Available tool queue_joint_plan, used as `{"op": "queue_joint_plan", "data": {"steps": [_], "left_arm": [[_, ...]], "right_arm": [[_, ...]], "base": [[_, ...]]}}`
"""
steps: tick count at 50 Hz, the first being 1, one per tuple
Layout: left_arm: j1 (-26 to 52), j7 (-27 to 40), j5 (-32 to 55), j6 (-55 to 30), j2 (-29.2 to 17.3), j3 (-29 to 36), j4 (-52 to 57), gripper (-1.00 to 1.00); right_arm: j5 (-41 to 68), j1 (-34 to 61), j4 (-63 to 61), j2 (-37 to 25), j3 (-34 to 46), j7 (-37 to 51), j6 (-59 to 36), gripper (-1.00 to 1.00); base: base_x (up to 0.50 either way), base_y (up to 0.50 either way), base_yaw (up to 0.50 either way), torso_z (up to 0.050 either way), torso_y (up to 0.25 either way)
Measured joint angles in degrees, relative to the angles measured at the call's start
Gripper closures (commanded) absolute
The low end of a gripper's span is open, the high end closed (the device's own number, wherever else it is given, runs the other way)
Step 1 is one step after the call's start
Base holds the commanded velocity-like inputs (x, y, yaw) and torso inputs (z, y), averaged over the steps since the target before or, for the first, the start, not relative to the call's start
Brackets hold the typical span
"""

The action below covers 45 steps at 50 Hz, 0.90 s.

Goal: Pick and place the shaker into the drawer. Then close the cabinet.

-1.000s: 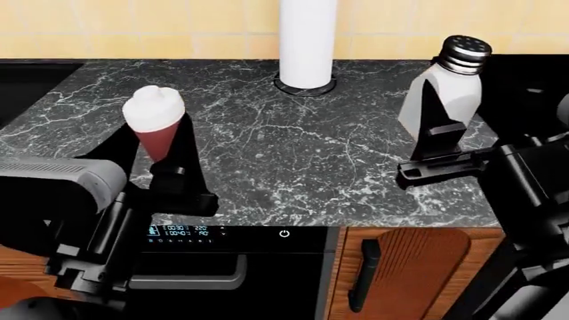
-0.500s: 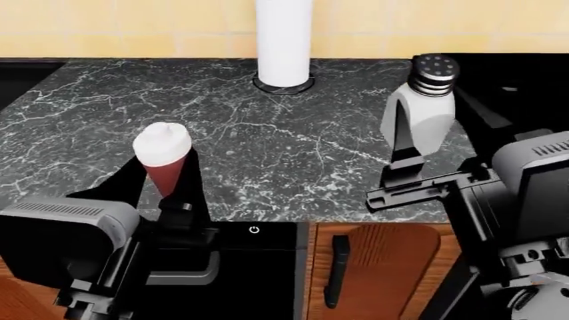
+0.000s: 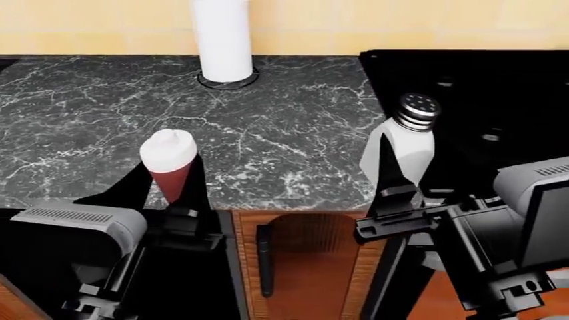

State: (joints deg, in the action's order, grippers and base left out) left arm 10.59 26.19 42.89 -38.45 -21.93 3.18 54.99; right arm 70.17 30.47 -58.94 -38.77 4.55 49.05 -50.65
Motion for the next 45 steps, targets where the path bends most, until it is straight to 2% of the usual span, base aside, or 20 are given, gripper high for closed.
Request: {"op": "queue_joint_plan", "data": {"steps": [45], "left_arm": [[0.01,1.18,-0.38,1.79,-0.65,2.55,-0.67,1.0]], "right_arm": [[1.48,-0.27,0.01,-3.19,3.0,3.31,5.64,1.0]], "base": [[-0.08,-0.5,0.0,0.0,0.0]]}}
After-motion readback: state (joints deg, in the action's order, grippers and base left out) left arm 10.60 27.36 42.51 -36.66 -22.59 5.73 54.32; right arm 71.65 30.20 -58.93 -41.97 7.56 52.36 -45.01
